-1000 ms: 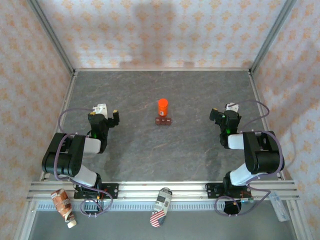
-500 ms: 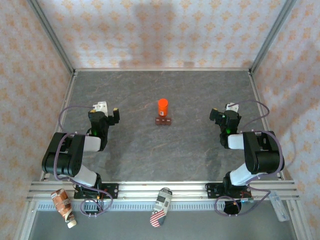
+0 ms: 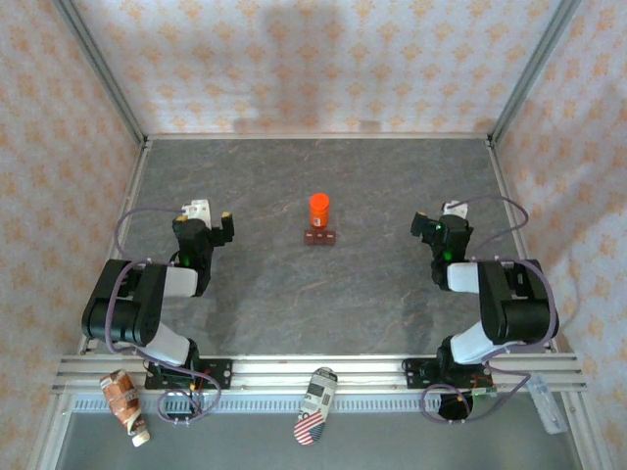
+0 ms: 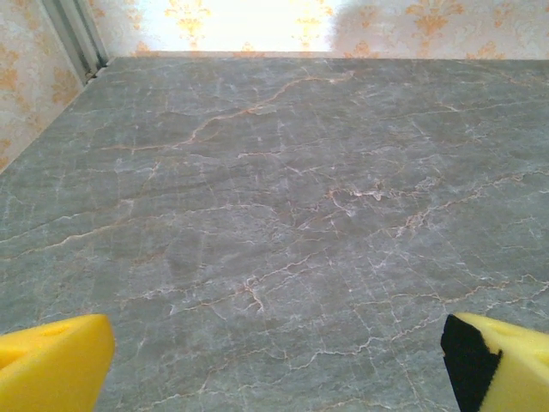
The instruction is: Sort the pills into containers
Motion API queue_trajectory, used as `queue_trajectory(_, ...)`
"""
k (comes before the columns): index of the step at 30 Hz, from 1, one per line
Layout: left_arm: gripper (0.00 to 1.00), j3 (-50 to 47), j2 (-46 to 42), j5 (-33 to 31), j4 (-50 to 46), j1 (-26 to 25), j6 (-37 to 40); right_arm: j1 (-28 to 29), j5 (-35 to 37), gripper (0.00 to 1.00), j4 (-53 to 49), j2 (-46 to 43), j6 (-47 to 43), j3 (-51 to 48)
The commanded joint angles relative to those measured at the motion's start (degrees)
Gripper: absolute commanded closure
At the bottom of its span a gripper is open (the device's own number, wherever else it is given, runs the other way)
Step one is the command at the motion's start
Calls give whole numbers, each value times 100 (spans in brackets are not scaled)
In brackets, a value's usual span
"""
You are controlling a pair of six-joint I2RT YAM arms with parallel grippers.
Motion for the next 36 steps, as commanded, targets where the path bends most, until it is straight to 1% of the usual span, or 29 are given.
queue_trajectory(1, 0, -100, -260, -286, 142, -50, -89, -31, 268, 1, -585, -439, 40, 290)
queue_trajectory(4, 0, -35, -555, -317, -214, -49, -73, -24, 515, 1, -1019, -669, 259, 361)
queue_trajectory(8, 0, 6, -1156, -434, -760, -52, -114, -27, 673, 1, -2455, -1111, 879, 866)
queue_trajectory(10, 0, 126, -1498, -643, -1249, -60, -233, -37, 844, 1, -3123, -1298, 1408, 1139)
queue_trajectory(11, 0, 249, -1698, -813, -1588, -59, -347, -40, 987, 1, -3578, -1370, 1905, 1339)
queue_trajectory(12, 0, 406, -1868, -903, -1993, -57, -436, -57, 923, 0, -4019, -1410, 2230, 1561)
queue_trajectory(15, 0, 888, -2219, -939, -3064, -59, -818, -58, -162, 1, -4609, -1348, 2339, 2012)
queue_trajectory(18, 0, 1106, -2490, -717, -3593, -93, -1448, 111, -992, 1, -4998, -1204, 2315, 2307)
queue_trajectory(20, 0, 1135, -2693, -399, -3736, -145, -1904, 368, -1210, 0, -5339, -1054, 2182, 2546)
queue_trajectory(23, 0, 1202, -2927, -43, -4091, -333, -2508, 834, -1231, 2, -5718, -725, 2081, 2852)
queue_trajectory(26, 0, 1262, -3041, 38, -4400, -648, -2902, 1280, -1141, 6, -5916, -236, 2103, 3152)
queue_trajectory(31, 0, 1335, -2986, 133, -4633, -1028, -3164, 1992, -745, 12, -6139, 827, 2228, 3813)
queue_trajectory(33, 0, 1354, -2938, 222, -4655, -1075, -3340, 2224, -513, 13, -6226, 1249, 2246, 4100)
queue_trajectory(36, 0, 1349, -2901, 285, -4649, -1105, -3349, 2444, -271, 15, -6265, 1797, 2301, 4429)
